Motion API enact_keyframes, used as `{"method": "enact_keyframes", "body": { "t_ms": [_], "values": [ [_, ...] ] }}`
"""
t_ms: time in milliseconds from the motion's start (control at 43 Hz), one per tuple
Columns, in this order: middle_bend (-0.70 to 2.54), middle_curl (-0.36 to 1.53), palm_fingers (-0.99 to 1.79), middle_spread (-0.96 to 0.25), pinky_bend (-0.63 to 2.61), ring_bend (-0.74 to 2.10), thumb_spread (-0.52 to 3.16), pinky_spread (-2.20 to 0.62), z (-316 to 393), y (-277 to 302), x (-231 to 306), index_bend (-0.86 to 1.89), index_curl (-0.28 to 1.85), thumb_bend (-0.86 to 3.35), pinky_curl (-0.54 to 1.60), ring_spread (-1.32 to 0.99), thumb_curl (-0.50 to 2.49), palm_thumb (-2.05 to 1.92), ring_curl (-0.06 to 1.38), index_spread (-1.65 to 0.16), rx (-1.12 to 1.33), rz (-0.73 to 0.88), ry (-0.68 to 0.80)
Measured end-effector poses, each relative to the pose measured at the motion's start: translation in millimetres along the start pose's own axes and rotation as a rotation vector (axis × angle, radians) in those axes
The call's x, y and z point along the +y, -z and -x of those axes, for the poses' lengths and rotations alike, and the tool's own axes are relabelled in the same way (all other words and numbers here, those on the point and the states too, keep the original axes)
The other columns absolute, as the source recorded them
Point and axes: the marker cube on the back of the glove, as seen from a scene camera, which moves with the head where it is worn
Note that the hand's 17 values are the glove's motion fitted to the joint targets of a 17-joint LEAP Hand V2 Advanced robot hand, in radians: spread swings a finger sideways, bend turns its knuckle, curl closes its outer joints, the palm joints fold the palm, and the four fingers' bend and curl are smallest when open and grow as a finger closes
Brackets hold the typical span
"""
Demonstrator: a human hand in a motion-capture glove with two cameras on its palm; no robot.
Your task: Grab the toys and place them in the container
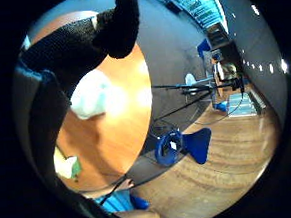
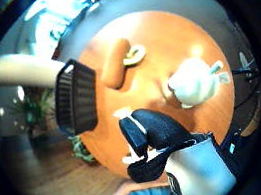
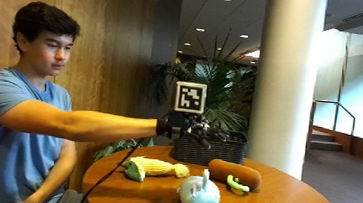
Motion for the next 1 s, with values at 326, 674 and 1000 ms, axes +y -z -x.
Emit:
{"method": "enact_keyframes", "body": {
  "t_ms": [326, 674, 1000],
  "values": [
    [0.12, 0.23, -0.18, -0.02, 1.25, 0.25, 1.07, 0.04, -26.8, -99.6, -19.2, 0.09, 0.18, -0.03, 0.39, 0.0, 0.22, -0.01, 0.18, -0.3, -0.002, 0.207, -0.111],
    [0.1, 0.2, -0.25, 0.01, 1.41, 0.21, 1.01, 0.04, -41.5, -149.4, -21.4, 0.05, 0.14, -0.02, 0.42, 0.03, 0.25, 0.0, 0.21, -0.28, 0.187, 0.394, -0.054],
    [0.22, 0.22, 0.28, -0.01, 1.27, 0.73, 1.29, -0.12, -46.9, -143.5, -29.1, 0.13, 0.13, 0.22, 0.36, -0.09, 0.35, 0.41, 0.35, -0.3, 0.07, 0.217, -0.169]
  ]
}}
